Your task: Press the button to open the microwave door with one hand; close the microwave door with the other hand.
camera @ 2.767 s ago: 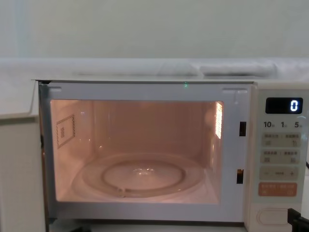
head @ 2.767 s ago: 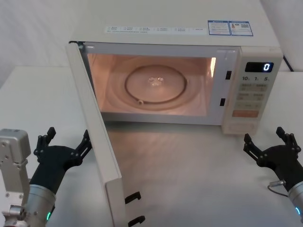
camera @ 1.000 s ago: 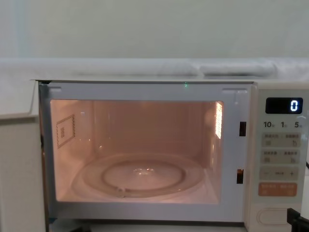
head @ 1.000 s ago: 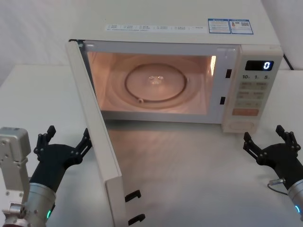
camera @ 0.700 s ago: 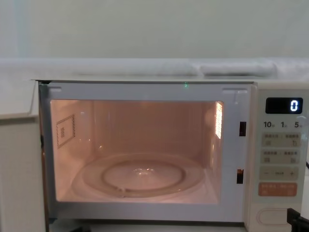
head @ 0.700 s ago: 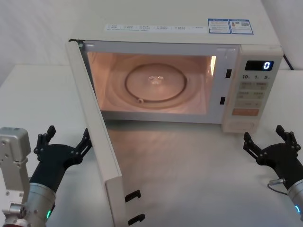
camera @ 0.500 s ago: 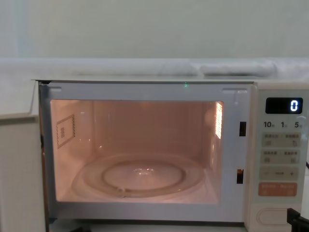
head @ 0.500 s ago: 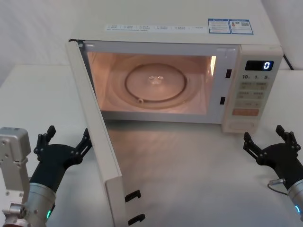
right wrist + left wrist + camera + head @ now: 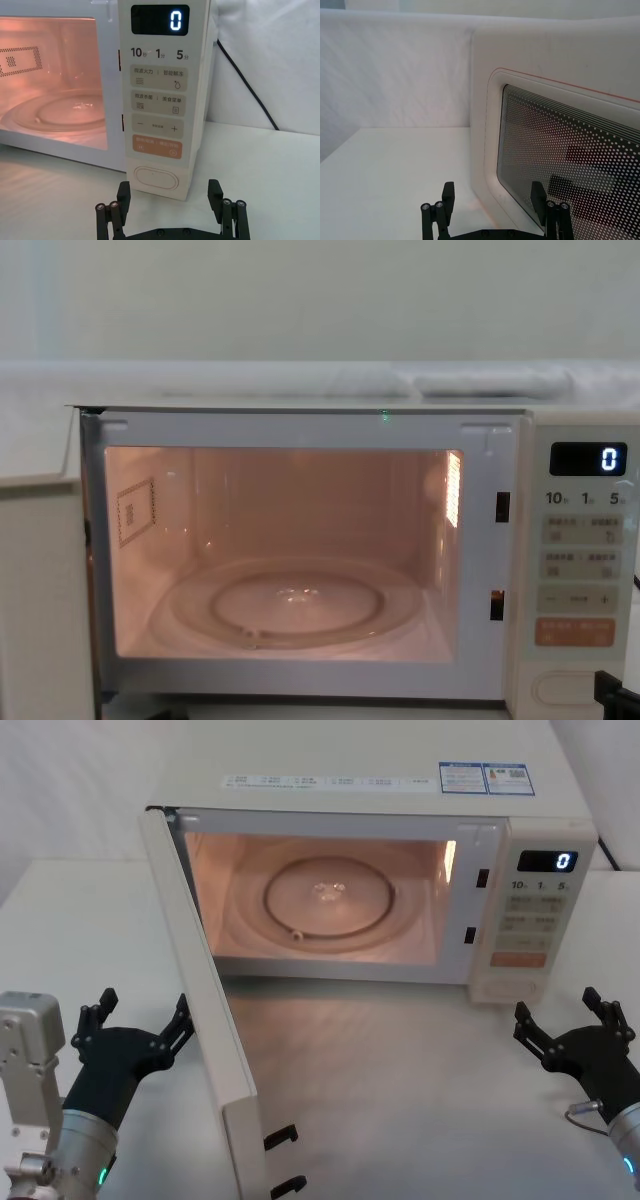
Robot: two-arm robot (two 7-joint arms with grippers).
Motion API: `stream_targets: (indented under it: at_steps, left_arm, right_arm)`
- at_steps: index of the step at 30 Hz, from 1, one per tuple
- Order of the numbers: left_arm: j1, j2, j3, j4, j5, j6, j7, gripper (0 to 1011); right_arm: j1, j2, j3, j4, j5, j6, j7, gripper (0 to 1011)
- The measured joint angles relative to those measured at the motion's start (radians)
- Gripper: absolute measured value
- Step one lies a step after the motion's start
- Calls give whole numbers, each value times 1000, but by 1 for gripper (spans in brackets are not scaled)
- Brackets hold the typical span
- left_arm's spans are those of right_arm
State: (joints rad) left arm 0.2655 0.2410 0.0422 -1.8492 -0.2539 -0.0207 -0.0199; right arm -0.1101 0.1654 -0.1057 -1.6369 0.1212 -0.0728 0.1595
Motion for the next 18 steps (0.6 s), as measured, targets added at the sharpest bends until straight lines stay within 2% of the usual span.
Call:
stream_targets:
  at_steps: [18]
  left_arm:
    - [0, 0, 0, 0, 0, 0, 0, 981]
  right_arm:
    - [0, 0, 0, 0, 0, 0, 0, 1002]
